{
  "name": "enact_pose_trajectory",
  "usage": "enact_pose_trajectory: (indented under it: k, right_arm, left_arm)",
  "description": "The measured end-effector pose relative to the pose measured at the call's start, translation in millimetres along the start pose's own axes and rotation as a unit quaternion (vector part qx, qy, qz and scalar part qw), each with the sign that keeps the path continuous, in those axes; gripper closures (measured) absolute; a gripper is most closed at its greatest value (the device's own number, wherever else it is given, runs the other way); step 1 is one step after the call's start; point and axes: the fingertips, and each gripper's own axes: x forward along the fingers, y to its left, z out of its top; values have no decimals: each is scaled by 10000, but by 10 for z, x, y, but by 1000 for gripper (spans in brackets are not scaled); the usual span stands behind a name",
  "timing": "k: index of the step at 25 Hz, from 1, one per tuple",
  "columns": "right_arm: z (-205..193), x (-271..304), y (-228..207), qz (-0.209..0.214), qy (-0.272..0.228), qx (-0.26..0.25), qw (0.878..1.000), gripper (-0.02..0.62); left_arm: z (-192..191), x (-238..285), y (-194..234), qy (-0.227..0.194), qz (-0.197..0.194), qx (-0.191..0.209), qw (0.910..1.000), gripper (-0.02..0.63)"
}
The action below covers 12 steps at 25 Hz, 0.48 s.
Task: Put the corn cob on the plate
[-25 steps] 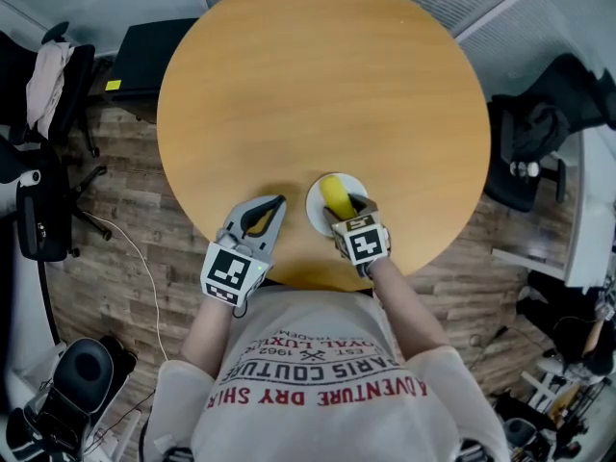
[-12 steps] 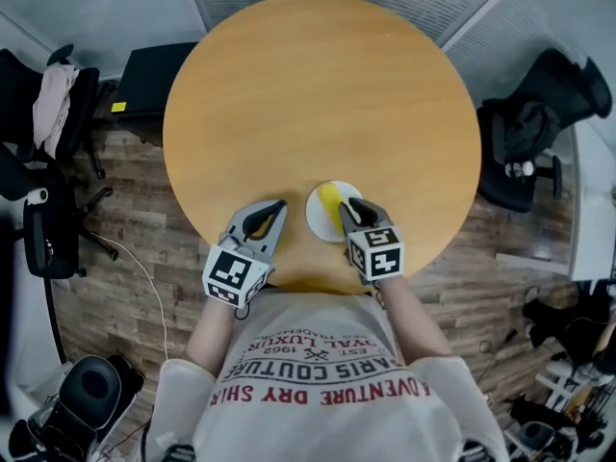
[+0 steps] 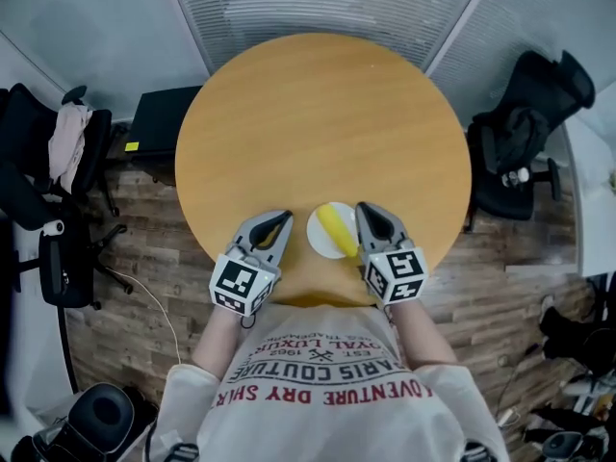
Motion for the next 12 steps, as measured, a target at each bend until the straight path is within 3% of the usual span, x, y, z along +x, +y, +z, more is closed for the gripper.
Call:
enact_pose_trajectory:
  k: [6,12]
  right_arm:
    - [507,-278,57,36,-1012,-208,9946,566]
    - [653,-375,123,233,-1245,-355,9913,566]
  left_arm:
    - [356,-58,-4,-331,80,167,9993,572]
    - [522,-90,-15,-541,206,218,9981,572]
